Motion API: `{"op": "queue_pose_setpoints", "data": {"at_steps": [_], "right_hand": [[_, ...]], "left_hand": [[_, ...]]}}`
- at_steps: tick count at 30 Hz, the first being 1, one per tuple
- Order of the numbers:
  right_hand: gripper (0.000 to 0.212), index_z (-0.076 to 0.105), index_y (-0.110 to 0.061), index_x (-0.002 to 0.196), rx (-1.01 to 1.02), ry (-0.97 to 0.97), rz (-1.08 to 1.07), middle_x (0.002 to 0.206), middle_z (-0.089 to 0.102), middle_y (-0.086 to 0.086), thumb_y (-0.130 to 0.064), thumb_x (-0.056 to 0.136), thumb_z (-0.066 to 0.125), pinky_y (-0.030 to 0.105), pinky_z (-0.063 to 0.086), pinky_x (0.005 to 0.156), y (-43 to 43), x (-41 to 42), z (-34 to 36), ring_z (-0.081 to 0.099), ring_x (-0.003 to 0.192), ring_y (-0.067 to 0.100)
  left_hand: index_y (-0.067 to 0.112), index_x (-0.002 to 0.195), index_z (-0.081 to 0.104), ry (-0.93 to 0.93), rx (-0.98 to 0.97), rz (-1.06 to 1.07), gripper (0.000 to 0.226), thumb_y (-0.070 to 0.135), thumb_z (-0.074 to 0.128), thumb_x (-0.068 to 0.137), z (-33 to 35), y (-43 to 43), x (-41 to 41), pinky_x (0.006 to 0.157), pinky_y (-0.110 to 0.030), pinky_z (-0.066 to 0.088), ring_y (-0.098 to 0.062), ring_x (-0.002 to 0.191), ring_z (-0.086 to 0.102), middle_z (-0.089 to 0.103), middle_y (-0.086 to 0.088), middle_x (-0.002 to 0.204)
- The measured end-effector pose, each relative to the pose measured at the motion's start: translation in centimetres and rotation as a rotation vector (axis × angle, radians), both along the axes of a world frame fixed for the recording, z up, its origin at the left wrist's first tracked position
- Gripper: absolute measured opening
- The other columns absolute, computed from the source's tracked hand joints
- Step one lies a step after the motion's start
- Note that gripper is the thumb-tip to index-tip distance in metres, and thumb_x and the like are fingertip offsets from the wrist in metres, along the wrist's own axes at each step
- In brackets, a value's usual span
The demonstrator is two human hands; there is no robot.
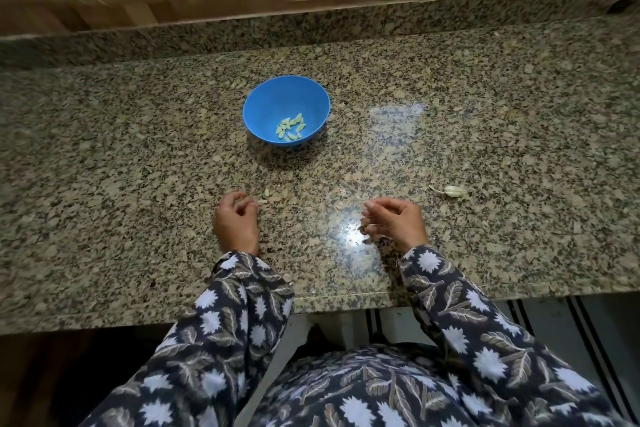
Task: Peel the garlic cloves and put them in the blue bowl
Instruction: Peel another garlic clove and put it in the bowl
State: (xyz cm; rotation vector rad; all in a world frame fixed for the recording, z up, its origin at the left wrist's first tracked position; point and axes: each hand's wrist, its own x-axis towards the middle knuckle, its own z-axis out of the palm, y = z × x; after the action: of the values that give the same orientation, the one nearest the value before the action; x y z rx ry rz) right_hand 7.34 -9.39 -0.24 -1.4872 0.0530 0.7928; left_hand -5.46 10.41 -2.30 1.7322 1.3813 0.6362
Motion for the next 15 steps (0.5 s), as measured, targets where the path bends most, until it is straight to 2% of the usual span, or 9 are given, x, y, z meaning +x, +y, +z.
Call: {"op": "queue_pose_setpoints", "data": {"at_steps": [3,4,5,6,7,8,9,12,15], "right_hand": [[0.011,0.063,0.001,0.091,0.033,0.005,-0.127,0.075,0.065,0.009,-0.008,0.088,0.056,0.021,0.053,0.047,-0.5,0.3,-0.1,0.061,0.049,0.010],[0.015,0.063,0.000,0.092,0.042,0.004,-0.173,0.076,0.065,0.009,-0.012,0.090,0.054,0.022,0.053,0.049,-0.8,0.4,-0.1,0.061,0.050,0.011],[0.019,0.063,0.000,0.095,0.043,0.004,-0.213,0.078,0.065,0.009,-0.015,0.092,0.051,0.022,0.054,0.051,-1.1,0.6,-0.1,0.061,0.053,0.012],[0.023,0.062,0.000,0.098,0.040,0.006,-0.245,0.081,0.065,0.009,-0.018,0.093,0.048,0.022,0.054,0.052,-1.4,0.8,-0.2,0.062,0.056,0.014],[0.025,0.061,-0.001,0.101,0.029,0.009,-0.267,0.085,0.065,0.010,-0.019,0.095,0.046,0.022,0.054,0.054,-1.8,0.9,-0.3,0.062,0.061,0.017],[0.026,0.061,-0.001,0.103,0.023,0.017,-0.283,0.090,0.065,0.012,-0.021,0.096,0.044,0.023,0.055,0.057,-2.1,1.0,-0.4,0.062,0.067,0.020],[0.028,0.060,-0.001,0.104,0.018,0.030,-0.301,0.094,0.064,0.015,-0.021,0.096,0.043,0.024,0.055,0.060,-2.5,1.1,-0.5,0.063,0.072,0.023],[0.030,0.059,0.003,0.102,0.035,0.085,-0.358,0.104,0.063,0.021,-0.021,0.097,0.043,0.024,0.055,0.064,-3.6,1.0,-1.0,0.064,0.080,0.026],[0.039,0.055,0.010,0.112,0.033,0.130,-0.384,0.111,0.060,0.026,-0.023,0.099,0.036,0.021,0.055,0.065,-4.7,0.8,-1.4,0.063,0.085,0.027]], "left_hand": [[0.010,0.121,0.057,-0.042,0.152,-0.069,0.029,0.005,0.050,0.093,0.0,-2.4,-0.1,0.062,-0.014,0.047,-0.015,0.092,0.059,0.063,-0.010,0.116],[0.012,0.124,0.055,-0.053,0.212,-0.181,0.031,0.007,0.046,0.095,-0.4,-3.8,0.0,0.070,-0.023,0.053,-0.016,0.096,0.058,0.061,-0.010,0.121],[0.014,0.129,0.051,-0.028,0.266,-0.323,0.034,0.011,0.041,0.097,-0.8,-5.3,0.1,0.087,-0.035,0.052,-0.018,0.110,0.055,0.054,-0.007,0.131],[0.015,0.136,0.042,0.038,0.302,-0.469,0.038,0.016,0.034,0.100,-1.5,-6.6,0.3,0.107,-0.040,0.037,-0.017,0.128,0.042,0.041,-0.003,0.143],[0.016,0.143,0.028,0.127,0.323,-0.578,0.043,0.023,0.027,0.101,-2.2,-7.6,0.8,0.117,-0.036,0.016,-0.014,0.139,0.023,0.024,0.000,0.151],[0.015,0.147,0.014,0.210,0.315,-0.631,0.048,0.030,0.021,0.102,-2.8,-8.1,1.5,0.117,-0.030,0.001,-0.012,0.142,0.008,0.009,0.001,0.154],[0.015,0.148,0.003,0.284,0.282,-0.644,0.053,0.036,0.016,0.101,-3.1,-8.2,2.4,0.115,-0.028,-0.006,-0.011,0.143,-0.001,-0.001,0.000,0.155],[0.011,0.147,-0.007,0.416,0.237,-0.694,0.067,0.052,0.006,0.096,-3.5,-7.3,5.4,0.118,-0.032,-0.004,-0.016,0.144,-0.007,-0.010,-0.005,0.156],[0.012,0.149,-0.002,0.378,0.271,-0.908,0.066,0.051,0.004,0.095,-3.2,-7.4,8.2,0.119,-0.035,0.001,-0.014,0.144,-0.005,-0.006,-0.002,0.156]]}}
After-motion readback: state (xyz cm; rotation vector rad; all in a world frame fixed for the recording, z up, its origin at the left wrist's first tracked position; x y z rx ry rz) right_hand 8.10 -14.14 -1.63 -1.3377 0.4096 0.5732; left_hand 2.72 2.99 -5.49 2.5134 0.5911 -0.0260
